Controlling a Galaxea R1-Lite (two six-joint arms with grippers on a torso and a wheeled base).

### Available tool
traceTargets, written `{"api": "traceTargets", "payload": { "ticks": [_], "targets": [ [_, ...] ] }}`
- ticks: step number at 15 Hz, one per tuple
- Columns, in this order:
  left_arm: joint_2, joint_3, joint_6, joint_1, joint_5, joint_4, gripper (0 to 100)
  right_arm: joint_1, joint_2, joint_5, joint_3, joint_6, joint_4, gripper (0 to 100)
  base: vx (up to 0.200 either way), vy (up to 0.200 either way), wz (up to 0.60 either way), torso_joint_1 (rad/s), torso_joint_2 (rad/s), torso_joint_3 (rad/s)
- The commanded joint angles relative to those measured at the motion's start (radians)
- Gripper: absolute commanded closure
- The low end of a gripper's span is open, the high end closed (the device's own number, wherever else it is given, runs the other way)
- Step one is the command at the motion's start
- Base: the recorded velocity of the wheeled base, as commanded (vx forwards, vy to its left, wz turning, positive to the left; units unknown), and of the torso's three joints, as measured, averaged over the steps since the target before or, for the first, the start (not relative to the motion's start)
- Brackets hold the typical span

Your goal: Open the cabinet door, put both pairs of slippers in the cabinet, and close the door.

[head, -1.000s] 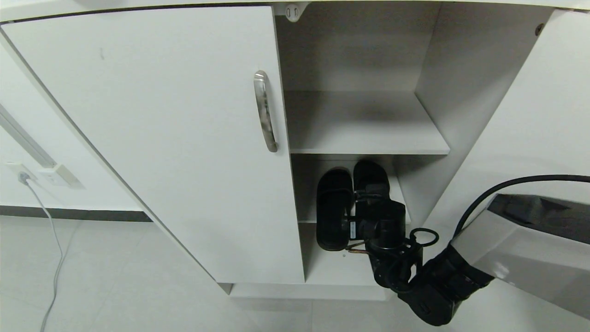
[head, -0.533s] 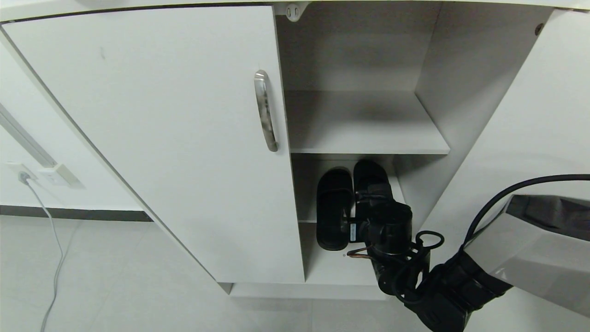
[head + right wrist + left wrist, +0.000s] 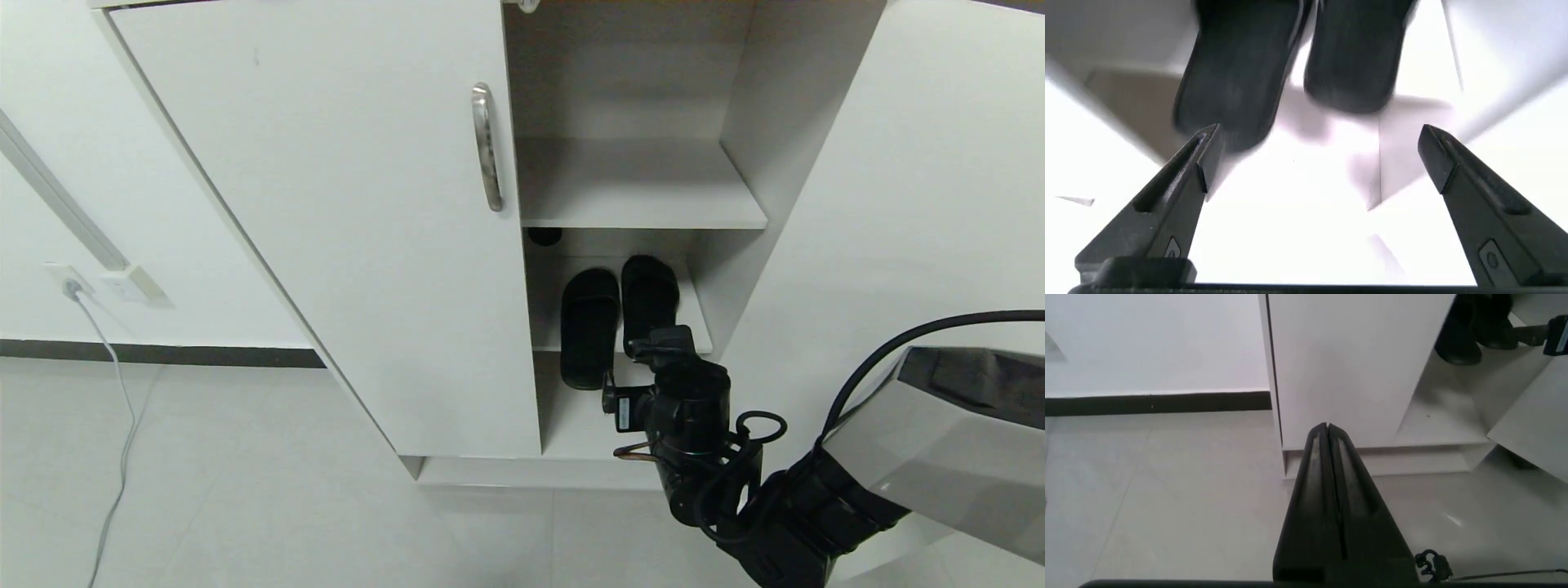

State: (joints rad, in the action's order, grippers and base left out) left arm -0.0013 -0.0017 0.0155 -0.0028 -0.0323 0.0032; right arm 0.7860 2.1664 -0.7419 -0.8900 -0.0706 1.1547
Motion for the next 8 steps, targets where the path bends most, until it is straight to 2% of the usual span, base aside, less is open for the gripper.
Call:
{"api": "traceTargets", "payload": {
  "ticks": [1, 8],
  "targets": [
    [0.001, 0.000, 0.000, 0.000, 0.000, 0.000, 100, 0.001, -0.005, -0.004, 0.002, 0.002, 0.008, 0, 0.000, 0.000, 0.00, 0.000, 0.00, 0.000],
    [0.001, 0.000, 0.000, 0.000, 0.000, 0.000, 100, 0.001, -0.045, -0.002, 0.031, 0.005, 0.008, 0, 0.000, 0.000, 0.00, 0.000, 0.00, 0.000]
  ]
}}
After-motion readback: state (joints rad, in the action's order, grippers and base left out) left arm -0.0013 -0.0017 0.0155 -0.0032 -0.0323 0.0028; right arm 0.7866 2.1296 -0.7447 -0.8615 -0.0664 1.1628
